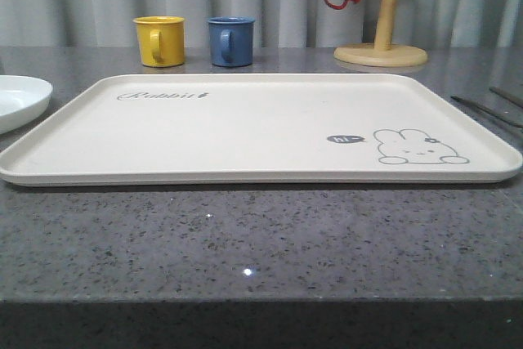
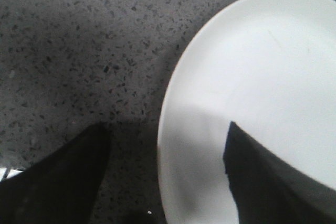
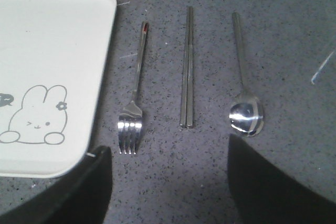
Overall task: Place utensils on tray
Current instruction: 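Grasp the rim of the white plate with the left gripper and lift, then carry the plate over the tray and lower it onto the tray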
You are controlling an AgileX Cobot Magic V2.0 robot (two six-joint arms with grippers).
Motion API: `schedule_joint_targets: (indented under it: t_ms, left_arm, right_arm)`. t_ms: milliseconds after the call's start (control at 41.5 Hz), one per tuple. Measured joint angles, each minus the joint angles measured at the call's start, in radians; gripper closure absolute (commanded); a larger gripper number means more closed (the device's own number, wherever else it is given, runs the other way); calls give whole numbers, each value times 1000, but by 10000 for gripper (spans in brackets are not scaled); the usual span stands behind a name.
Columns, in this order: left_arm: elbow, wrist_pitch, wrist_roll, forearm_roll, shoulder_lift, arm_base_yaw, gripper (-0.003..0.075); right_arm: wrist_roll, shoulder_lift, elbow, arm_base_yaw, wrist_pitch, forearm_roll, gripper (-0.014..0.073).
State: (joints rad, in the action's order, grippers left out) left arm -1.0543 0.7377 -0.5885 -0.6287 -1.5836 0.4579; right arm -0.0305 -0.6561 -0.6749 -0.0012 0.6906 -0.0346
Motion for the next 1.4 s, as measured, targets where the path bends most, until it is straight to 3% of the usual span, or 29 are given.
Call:
schedule_joint_targets:
  t_ms: [361,578,819,1012,1252,1397]
  left_arm:
    - [0,-1,-4,0,-4,0,740]
    - [-13,10,-4,2,12,0,738]
    - [-125,141,-6,-26,95,-29,738]
    - [-188,225,-9,-37,115,-193,738]
    - [-190,222,-13,-38,79,-420,738]
    - [-190,183,-13,-38,20,-497,738]
  right_arm:
    - [0,0,0,0,0,0,96]
    - [0,0,0,0,0,0,96]
    - [1,0,0,0,0,0,96]
    - [1,0,0,0,0,0,96]
    - [1,0,0,0,0,0,96]
    - [1,0,0,0,0,0,96]
